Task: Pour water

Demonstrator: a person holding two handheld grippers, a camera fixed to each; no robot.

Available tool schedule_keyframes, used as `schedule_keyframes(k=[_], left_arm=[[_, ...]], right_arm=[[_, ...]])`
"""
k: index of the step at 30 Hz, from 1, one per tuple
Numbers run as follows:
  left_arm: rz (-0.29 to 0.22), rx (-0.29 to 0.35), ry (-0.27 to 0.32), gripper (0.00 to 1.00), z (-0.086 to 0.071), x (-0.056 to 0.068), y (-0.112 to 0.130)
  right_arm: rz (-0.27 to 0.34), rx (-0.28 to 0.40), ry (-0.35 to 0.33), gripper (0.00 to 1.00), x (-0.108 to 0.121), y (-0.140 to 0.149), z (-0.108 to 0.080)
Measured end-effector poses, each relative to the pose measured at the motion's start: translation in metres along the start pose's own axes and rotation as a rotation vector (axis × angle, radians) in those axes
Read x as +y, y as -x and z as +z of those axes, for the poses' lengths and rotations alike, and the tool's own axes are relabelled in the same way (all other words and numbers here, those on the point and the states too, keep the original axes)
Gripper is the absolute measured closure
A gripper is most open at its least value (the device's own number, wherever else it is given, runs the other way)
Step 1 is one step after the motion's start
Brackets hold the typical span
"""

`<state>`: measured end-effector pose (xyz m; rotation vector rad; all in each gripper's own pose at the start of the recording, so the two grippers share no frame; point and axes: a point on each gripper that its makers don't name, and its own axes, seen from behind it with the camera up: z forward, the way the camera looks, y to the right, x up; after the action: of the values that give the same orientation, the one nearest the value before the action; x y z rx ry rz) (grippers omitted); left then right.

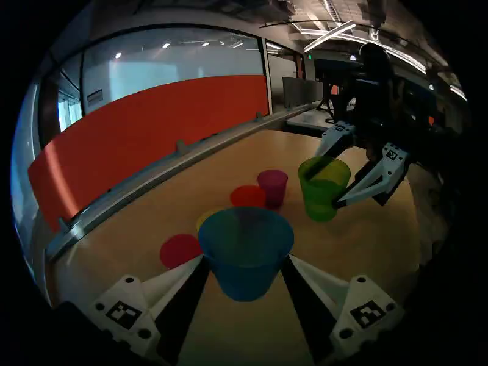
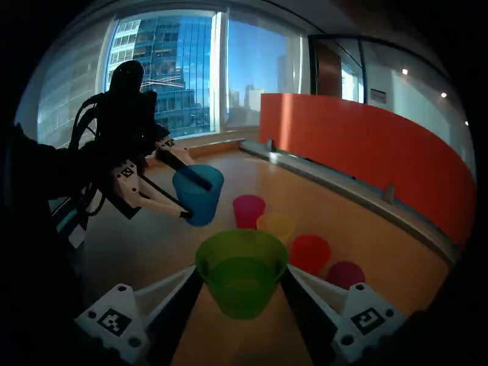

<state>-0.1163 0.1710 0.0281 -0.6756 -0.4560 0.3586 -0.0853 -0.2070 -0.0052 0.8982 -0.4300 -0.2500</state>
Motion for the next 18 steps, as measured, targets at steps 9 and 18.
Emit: schedule_keyframes(k=[9,18], left_arm=[[0.021,-0.063,0.058,0.19,0.025,0.009,0.015],[0.04,-0.126,0.105,0.19,0.051,0.017,0.026]], right_arm=[[0.009,-0.045,-0.007,0.12,0.008,0.017,0.01],[0.015,-0.1,-0.015,0.12,0.015,0.035,0.018]])
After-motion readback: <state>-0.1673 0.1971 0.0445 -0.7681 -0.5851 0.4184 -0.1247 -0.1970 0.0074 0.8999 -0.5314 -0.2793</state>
